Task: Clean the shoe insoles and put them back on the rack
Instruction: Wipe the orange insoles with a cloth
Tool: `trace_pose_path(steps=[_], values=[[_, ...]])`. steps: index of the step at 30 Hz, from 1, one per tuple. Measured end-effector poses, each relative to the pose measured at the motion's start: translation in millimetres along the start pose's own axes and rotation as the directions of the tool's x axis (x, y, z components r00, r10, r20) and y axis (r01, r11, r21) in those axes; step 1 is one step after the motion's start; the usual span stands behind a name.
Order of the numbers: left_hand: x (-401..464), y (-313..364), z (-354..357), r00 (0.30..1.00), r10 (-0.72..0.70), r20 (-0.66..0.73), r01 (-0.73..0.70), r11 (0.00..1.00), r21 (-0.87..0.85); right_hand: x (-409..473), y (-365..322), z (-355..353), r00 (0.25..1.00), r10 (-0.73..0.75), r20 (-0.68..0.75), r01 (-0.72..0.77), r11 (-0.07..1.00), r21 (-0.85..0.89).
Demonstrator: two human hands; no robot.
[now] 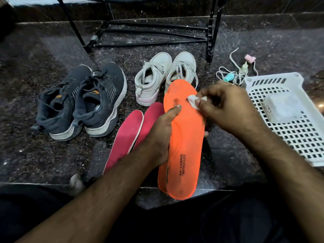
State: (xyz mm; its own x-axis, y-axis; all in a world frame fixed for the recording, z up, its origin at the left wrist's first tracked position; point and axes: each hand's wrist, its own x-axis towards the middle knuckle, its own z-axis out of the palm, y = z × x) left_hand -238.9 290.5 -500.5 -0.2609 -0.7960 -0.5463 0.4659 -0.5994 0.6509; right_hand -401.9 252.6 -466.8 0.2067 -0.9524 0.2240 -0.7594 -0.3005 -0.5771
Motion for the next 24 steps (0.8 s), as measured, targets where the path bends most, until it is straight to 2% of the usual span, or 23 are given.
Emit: trace_pose_path(steps=[2,4,5,7,10,11,12,14,16,18,21,22,24], values=[[2.4,-0.4,-2.8,1.0,0.005,-0.017,-0.005,1.0,-0.022,-5.4,-6.1,1.9,0.988,-0.073,0.137,0.074,0.997,-0.003],[4.1,0.4,-6.3,0.999,-0.011,-0.034,0.01,0.999,-0.036,-13.3,-14.8,3.7,0.935,-0.189,0.3,0.186,0.982,0.037],[3.7,1.8,-7.0,0.999,-0.019,-0.039,0.018,0.999,-0.04,-15.6,-16.8,3.6,0.915,-0.222,0.336,0.218,0.975,0.05],[1.8,3.4,-6.4,0.999,-0.01,-0.05,0.009,1.0,-0.022,-13.4,-13.0,4.1,0.941,-0.207,0.269,0.209,0.978,0.025],[-0.6,3.5,-2.4,0.998,0.021,-0.058,-0.022,1.0,-0.019,-3.7,-4.8,0.8,0.995,-0.079,0.067,0.081,0.997,-0.022],[0.2,3.7,-3.5,0.996,0.031,-0.078,-0.034,0.999,-0.033,-2.8,-5.3,0.4,0.995,-0.076,0.071,0.077,0.997,-0.01],[1.9,3.5,-5.2,0.994,0.042,-0.105,-0.047,0.998,-0.044,-3.9,-6.7,0.8,0.985,-0.112,0.129,0.112,0.994,0.005],[8.8,2.0,-10.6,0.985,0.058,-0.161,-0.065,0.997,-0.04,-11.8,-13.2,5.0,0.921,-0.232,0.312,0.235,0.972,0.028],[14.2,-0.2,-14.2,0.973,0.073,-0.219,-0.08,0.996,-0.025,-17.4,-17.3,6.1,0.88,-0.255,0.4,0.269,0.963,0.022],[16.8,-2.8,-15.1,0.967,0.082,-0.242,-0.087,0.996,-0.01,-13.9,-12.2,2.3,0.927,-0.193,0.323,0.202,0.979,0.007],[15.7,-4.3,-11.5,0.958,0.13,-0.256,-0.115,0.991,0.073,-3.5,-2.6,-1.8,0.996,-0.016,0.093,0.015,1.0,0.008],[15.2,-5.0,-11.1,0.954,0.148,-0.261,-0.125,0.987,0.103,-1.8,-1.4,-0.9,0.998,0.027,0.064,-0.028,1.0,0.014],[15.2,-6.7,-12.4,0.949,0.158,-0.272,-0.129,0.984,0.12,-3.9,-2.1,2.1,0.993,0.069,0.098,-0.068,0.998,-0.009]])
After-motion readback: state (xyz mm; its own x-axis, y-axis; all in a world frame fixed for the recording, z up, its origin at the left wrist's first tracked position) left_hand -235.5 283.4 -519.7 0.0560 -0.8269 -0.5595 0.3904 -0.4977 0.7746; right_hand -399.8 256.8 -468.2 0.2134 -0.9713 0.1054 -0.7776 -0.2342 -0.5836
